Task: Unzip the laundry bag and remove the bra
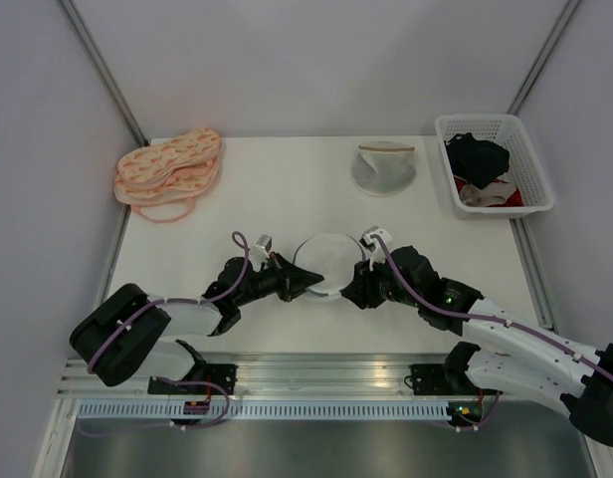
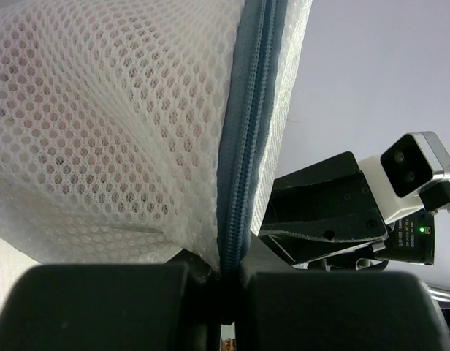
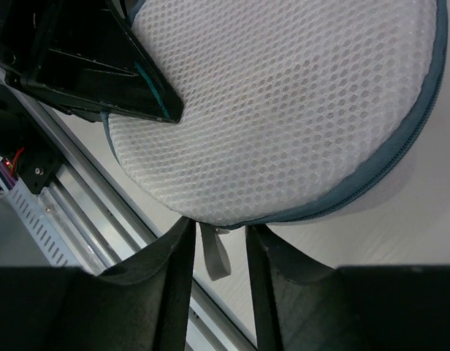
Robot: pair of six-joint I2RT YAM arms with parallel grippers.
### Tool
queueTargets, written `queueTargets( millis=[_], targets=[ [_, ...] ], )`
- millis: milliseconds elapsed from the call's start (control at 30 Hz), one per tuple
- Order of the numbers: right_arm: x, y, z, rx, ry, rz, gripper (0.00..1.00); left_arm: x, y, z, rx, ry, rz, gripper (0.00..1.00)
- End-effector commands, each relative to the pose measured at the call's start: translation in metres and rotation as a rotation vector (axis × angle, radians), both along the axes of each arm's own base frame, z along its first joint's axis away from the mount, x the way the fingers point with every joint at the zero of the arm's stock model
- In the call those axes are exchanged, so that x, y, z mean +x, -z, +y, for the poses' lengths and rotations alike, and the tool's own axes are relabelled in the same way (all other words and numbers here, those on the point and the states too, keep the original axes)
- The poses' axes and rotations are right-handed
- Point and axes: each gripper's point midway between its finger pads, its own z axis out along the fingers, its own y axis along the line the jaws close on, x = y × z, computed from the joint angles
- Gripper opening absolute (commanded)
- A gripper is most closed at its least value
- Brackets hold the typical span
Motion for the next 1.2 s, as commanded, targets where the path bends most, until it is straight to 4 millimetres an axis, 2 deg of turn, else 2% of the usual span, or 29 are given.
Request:
queueTargets(
  millis=[0, 200, 333, 367, 400, 467, 667, 733, 800, 867, 900, 933, 1033, 1067, 1100, 1167],
  targets=[
    [0.004, -0.014, 0.007, 0.045, -0.014, -0.051, 0.37, -0.006, -0.034, -0.006, -0.131, 0.056, -0.043, 0.02],
    [0.013, -0.01, -0.004, -0.018, 0.046, -0.06, 0.15, -0.008, -0.034, -0.006, -0.116, 0.074, -0.058, 0.02],
    [0.018, -0.002, -0.024, -0.11, 0.131, -0.044, 0.03, -0.011, -0.022, -0.003, -0.017, 0.141, -0.104, 0.02],
    [0.025, -0.006, -0.032, -0.14, 0.189, -0.059, 0.0, -0.011, -0.009, 0.001, 0.036, 0.149, -0.071, 0.02],
    [0.027, -0.005, -0.038, -0.159, 0.224, -0.05, 0.0, -0.014, -0.006, 0.003, 0.07, 0.175, -0.111, 0.02],
    [0.03, -0.003, -0.05, -0.213, 0.278, -0.044, 0.0, -0.015, 0.008, 0.014, 0.138, 0.181, -0.084, 0.02],
    [0.033, -0.001, -0.064, -0.277, 0.335, -0.034, 0.0, -0.023, 0.04, 0.045, 0.385, 0.25, -0.142, 0.02],
    [0.032, 0.006, -0.066, -0.312, 0.341, -0.015, 0.01, -0.02, 0.038, 0.049, 0.442, 0.283, -0.226, 0.02],
    [0.032, 0.008, -0.065, -0.324, 0.338, -0.004, 0.0, -0.019, 0.038, 0.056, 0.471, 0.289, -0.231, 0.02],
    [0.029, 0.01, -0.056, -0.303, 0.29, 0.007, 0.01, -0.016, 0.035, 0.06, 0.458, 0.27, -0.22, 0.02],
    [0.023, 0.004, -0.04, -0.231, 0.223, 0.016, 0.0, -0.017, 0.032, 0.059, 0.435, 0.273, -0.23, 0.02],
    [0.02, 0.003, -0.033, -0.203, 0.19, 0.014, 0.0, -0.016, 0.03, 0.058, 0.42, 0.267, -0.228, 0.02],
    [0.005, 0.004, -0.013, -0.109, 0.094, 0.015, 0.09, -0.018, 0.021, 0.051, 0.334, 0.254, -0.208, 0.02],
    [0.003, 0.003, -0.01, -0.088, 0.085, 0.014, 0.19, -0.018, 0.017, 0.049, 0.3, 0.238, -0.177, 0.02],
    [0.003, -0.002, -0.004, -0.053, 0.075, -0.004, 0.24, -0.019, 0.021, 0.05, 0.286, 0.227, -0.151, 0.02],
    [-0.006, 0.003, 0.003, -0.037, 0.048, -0.004, 0.4, -0.016, 0.009, 0.046, 0.217, 0.198, -0.137, 0.02]
  ],
)
